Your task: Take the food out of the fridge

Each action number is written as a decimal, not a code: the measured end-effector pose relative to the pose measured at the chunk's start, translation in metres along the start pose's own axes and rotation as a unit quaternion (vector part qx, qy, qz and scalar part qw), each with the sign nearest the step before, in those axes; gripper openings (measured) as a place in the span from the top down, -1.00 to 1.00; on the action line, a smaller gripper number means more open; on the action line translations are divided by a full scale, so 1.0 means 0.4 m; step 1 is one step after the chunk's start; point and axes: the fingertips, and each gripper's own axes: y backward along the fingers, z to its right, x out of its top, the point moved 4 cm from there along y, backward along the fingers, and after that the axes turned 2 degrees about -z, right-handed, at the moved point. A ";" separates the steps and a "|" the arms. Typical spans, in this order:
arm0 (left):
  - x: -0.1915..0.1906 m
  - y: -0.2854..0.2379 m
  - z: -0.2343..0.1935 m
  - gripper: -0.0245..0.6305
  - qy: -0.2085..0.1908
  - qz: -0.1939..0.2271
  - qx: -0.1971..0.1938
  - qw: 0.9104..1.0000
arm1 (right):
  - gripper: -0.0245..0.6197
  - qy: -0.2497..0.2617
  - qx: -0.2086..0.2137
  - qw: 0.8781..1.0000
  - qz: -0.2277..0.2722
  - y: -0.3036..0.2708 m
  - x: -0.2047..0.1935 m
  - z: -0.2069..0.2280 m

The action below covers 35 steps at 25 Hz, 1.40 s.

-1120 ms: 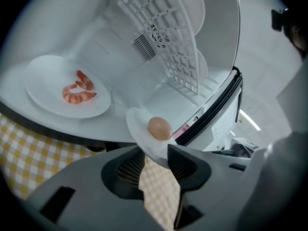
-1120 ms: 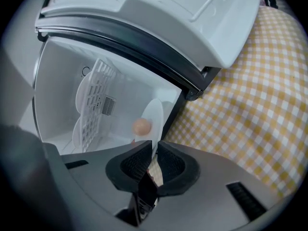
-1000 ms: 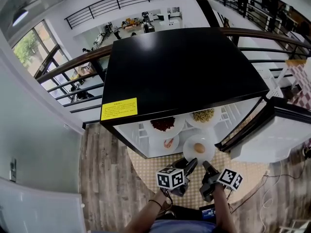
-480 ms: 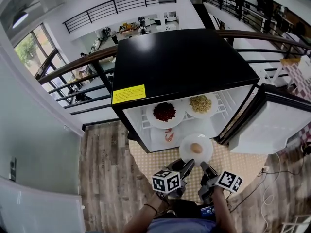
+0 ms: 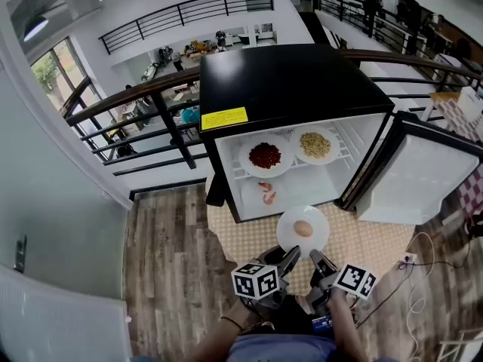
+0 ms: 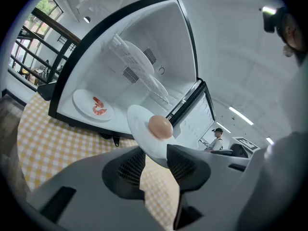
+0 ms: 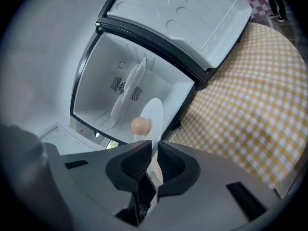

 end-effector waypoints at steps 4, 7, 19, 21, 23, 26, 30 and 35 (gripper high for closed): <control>-0.029 0.062 0.021 0.47 -0.004 0.003 -0.003 1.000 | 0.78 0.009 0.004 1.000 0.004 0.038 -0.057 -0.018; -0.052 0.106 0.040 0.47 -0.010 0.003 -0.005 1.000 | 0.78 0.013 0.002 1.000 0.007 0.071 -0.100 -0.029; -0.121 0.218 0.088 0.47 -0.019 -0.001 -0.017 1.000 | 0.78 0.017 -0.006 1.000 0.016 0.161 -0.212 -0.051; -0.126 0.229 0.094 0.47 -0.019 -0.002 -0.020 1.000 | 0.78 0.020 -0.007 1.000 0.018 0.171 -0.224 -0.058; -0.135 0.238 0.100 0.47 -0.019 -0.004 -0.022 1.000 | 0.78 0.024 -0.007 1.000 0.018 0.181 -0.233 -0.059; -0.146 0.246 0.107 0.47 -0.018 -0.006 -0.023 1.000 | 0.78 0.024 -0.009 0.999 0.019 0.194 -0.243 -0.057; -0.149 0.262 0.123 0.47 -0.017 -0.002 -0.026 1.000 | 0.77 0.012 -0.003 1.000 0.021 0.210 -0.252 -0.061; -0.163 0.272 0.155 0.47 -0.017 0.005 -0.024 1.000 | 0.78 0.011 0.007 1.000 0.014 0.243 -0.254 -0.060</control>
